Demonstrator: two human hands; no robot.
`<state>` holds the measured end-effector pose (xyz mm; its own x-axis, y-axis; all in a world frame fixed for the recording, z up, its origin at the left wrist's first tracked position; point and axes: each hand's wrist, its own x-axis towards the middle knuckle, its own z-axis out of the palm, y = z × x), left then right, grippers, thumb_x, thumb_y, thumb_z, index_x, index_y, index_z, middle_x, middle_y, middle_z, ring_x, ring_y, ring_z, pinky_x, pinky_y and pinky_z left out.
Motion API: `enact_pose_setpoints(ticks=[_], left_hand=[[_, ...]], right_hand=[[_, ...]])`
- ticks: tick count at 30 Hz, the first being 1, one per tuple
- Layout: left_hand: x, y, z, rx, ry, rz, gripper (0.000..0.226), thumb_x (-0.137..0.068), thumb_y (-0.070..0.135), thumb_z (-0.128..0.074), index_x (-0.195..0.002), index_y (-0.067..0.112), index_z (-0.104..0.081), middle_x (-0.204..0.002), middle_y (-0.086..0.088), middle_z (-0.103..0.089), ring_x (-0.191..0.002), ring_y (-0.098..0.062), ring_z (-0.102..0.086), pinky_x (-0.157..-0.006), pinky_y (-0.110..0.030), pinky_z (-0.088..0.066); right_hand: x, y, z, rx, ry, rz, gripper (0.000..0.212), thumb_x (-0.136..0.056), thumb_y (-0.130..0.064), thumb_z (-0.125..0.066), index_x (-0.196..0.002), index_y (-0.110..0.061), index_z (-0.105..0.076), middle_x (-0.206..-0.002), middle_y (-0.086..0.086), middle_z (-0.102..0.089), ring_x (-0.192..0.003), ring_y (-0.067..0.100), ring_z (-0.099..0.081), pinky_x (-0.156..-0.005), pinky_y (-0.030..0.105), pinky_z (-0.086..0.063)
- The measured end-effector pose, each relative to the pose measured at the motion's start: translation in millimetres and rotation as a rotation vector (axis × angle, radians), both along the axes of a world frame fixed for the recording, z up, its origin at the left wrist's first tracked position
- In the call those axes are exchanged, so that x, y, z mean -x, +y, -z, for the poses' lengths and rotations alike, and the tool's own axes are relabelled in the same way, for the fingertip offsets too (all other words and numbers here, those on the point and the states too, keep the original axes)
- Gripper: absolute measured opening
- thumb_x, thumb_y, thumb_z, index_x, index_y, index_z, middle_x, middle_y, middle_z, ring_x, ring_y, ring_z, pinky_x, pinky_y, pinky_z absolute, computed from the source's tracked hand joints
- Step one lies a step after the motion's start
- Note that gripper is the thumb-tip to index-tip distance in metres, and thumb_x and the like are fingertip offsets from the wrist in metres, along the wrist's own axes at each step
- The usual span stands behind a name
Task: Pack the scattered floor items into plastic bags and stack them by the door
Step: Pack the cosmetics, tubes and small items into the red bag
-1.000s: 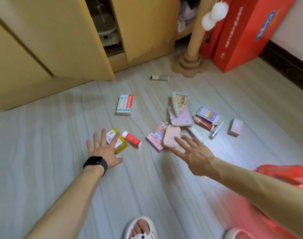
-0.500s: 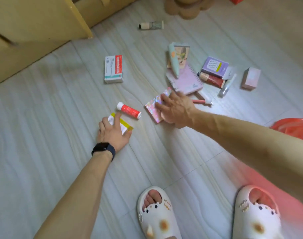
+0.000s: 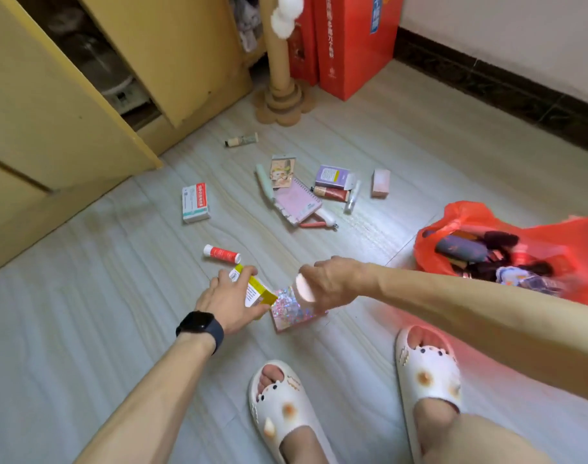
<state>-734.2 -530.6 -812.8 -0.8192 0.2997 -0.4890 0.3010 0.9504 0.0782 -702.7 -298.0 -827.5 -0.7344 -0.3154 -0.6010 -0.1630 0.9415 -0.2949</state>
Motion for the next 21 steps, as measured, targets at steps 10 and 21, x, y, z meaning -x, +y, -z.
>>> enact_pose_setpoints(ticks=[10,21], left_hand=[[-35,199,-112,-0.296,0.178,0.548,0.068,-0.073,0.071,-0.063,-0.132,0.050,-0.037,-0.120,-0.002,-0.044,-0.107,-0.026,-0.052,-0.080,-0.034,-0.043],[-101,378,-33,-0.203,0.223,0.993,0.070,-0.076,0.051,-0.068,-0.137,0.035,-0.036,-0.118,-0.010,-0.048,-0.103,-0.030,-0.050,-0.085,-0.042,-0.037]], right_hand=[[-197,149,-73,0.889,0.392,1.156,0.069,-0.076,-0.049,-0.079,-0.133,-0.057,-0.042,-0.129,-0.026,-0.057,-0.116,0.004,-0.058,-0.097,0.028,-0.047],[-215,264,-53,0.786,0.382,1.586,0.045,-0.074,-0.048,-0.079,-0.112,-0.034,-0.059,-0.111,-0.005,-0.069,-0.099,0.014,-0.069,-0.088,0.044,-0.056]])
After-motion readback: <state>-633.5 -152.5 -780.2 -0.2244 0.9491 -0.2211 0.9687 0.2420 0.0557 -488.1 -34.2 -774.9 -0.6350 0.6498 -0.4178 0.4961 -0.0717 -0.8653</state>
